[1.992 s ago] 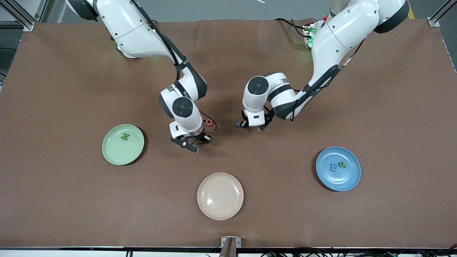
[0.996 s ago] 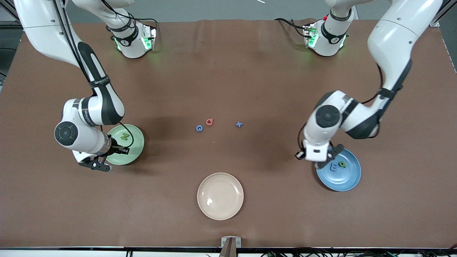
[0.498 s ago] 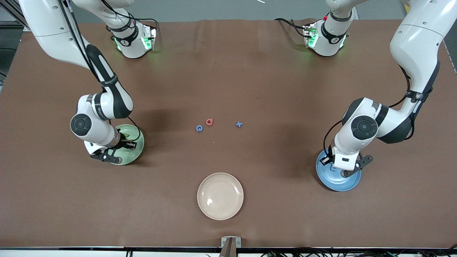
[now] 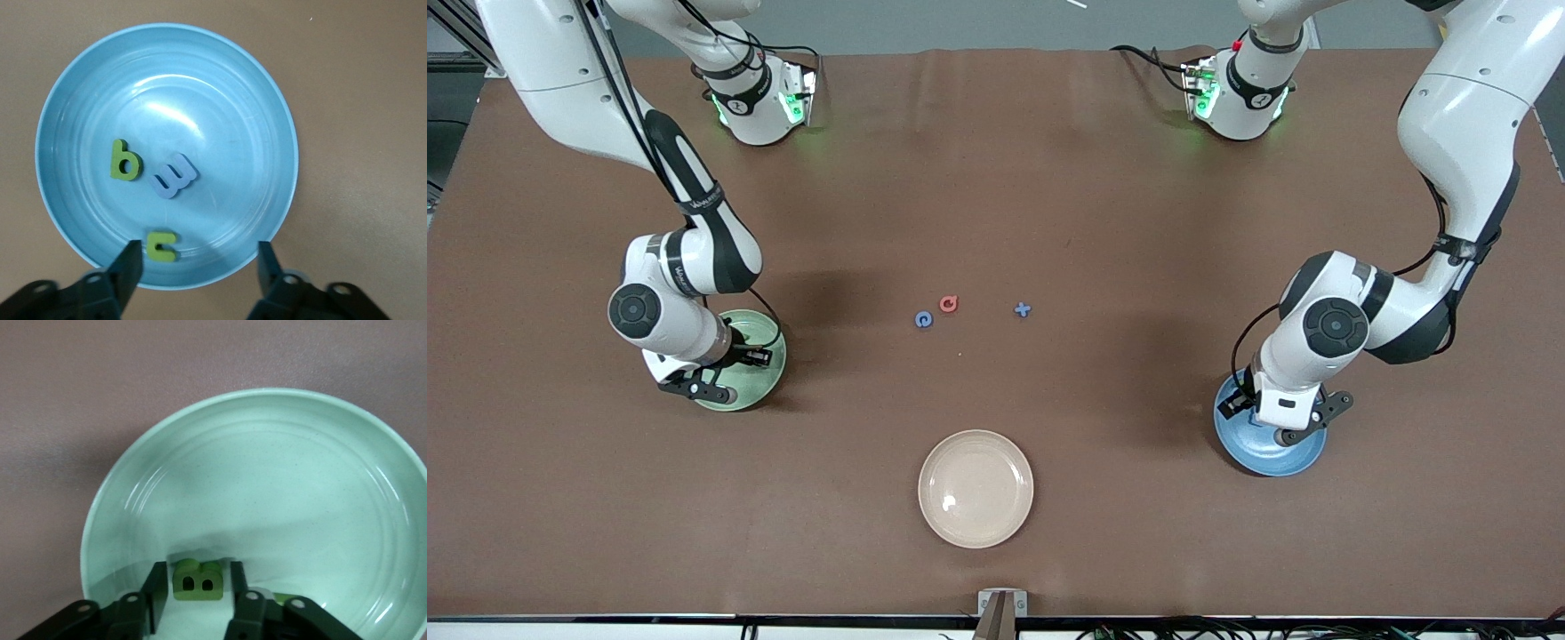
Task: Sort upper and lower case letters into plates
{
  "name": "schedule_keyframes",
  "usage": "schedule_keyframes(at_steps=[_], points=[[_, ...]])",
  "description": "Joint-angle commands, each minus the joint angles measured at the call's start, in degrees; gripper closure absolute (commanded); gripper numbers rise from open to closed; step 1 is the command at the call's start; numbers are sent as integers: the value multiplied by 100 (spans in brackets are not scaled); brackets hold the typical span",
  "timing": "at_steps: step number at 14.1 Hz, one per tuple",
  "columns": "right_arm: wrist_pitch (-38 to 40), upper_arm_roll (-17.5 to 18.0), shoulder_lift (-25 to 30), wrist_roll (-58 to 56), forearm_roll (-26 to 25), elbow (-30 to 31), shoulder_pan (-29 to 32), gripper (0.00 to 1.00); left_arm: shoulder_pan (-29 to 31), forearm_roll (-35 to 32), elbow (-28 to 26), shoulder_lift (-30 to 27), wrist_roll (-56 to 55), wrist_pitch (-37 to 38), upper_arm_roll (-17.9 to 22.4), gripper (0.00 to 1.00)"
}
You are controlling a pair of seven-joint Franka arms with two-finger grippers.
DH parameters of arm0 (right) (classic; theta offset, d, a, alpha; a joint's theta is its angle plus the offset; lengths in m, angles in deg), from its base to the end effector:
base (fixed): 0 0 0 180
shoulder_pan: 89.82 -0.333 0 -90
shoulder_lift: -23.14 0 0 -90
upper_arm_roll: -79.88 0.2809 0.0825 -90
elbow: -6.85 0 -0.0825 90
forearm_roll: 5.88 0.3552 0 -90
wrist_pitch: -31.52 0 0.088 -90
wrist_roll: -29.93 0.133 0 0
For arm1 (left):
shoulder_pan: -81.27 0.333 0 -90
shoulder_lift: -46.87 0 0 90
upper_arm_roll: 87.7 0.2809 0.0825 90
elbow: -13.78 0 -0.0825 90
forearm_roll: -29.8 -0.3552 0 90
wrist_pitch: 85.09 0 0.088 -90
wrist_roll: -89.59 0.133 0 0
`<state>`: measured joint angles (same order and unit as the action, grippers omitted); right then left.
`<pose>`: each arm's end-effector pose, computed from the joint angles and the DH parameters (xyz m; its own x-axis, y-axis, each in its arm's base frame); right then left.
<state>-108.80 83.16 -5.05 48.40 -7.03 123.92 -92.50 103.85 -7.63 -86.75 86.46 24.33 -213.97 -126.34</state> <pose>0.5489 0.0580 0.1571 0.9748 -0.2062 -0.0856 -0.2059 -0.9785 0.0122 0.6093 -0.1203 0.2065 0.8515 0.5185 0.0783 0.5225 -0.8515 -0.0432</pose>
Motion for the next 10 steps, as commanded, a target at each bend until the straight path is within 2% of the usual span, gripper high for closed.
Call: schedule_keyframes(at_steps=[1,2,4,5,7,10], points=[[852,111,349,7,19,-445,5,0,-104,-36,-80,-47,-292,56,-143,0],[1484,163,332,147,62,-901,-4,0,-139,-36,-151,-39,-607,64,-344,0],[1998,252,314,428,543,-1317,-48,0,-341,-36,-256,-12,-1223,64,-582,0],[2000,260,340,638,711,-1318,-231,0,-612,-36,-257,14,-1652,64,-592,0],[1930,261,332,1331,722,-1327,-539,0,-1148,-27,-248,84,-2409,3,-592,0],[1798,252,314,2438,713,-1318,-1145,0,-1615,-27,-248,321,-3184,-269,-592,2]])
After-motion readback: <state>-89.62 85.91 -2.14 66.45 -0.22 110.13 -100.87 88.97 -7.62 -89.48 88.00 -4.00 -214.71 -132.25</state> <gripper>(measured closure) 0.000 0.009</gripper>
